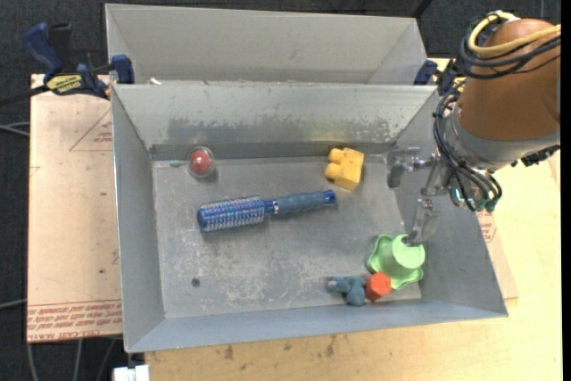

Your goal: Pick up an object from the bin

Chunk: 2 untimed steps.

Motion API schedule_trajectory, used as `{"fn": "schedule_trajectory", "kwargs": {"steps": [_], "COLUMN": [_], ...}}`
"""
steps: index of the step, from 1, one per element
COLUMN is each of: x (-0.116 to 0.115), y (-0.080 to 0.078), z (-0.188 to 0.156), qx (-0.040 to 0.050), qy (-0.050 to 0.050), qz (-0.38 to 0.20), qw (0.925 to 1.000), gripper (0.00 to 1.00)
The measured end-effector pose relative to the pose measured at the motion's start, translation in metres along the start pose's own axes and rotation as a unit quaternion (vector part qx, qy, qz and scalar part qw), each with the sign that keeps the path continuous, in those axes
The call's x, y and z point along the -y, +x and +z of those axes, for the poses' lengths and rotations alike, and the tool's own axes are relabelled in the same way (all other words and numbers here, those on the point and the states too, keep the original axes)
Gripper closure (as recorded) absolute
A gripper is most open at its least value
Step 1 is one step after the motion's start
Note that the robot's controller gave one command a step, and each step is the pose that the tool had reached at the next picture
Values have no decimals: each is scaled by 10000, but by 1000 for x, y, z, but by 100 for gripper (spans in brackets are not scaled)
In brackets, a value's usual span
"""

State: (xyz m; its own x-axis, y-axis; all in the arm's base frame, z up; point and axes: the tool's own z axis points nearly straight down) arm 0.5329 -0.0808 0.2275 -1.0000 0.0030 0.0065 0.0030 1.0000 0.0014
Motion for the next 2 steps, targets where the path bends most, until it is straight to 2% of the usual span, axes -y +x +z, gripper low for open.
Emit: {"fn": "schedule_trajectory", "kwargs": {"steps": [1, 2], "x": [19, 16], "y": [36, 45], "z": [111, 157], "qx": [1, 100], "qy": [-2, 12], "qz": [-1045, -724], "qw": [9945, 9973], "gripper": [0, 0]}}
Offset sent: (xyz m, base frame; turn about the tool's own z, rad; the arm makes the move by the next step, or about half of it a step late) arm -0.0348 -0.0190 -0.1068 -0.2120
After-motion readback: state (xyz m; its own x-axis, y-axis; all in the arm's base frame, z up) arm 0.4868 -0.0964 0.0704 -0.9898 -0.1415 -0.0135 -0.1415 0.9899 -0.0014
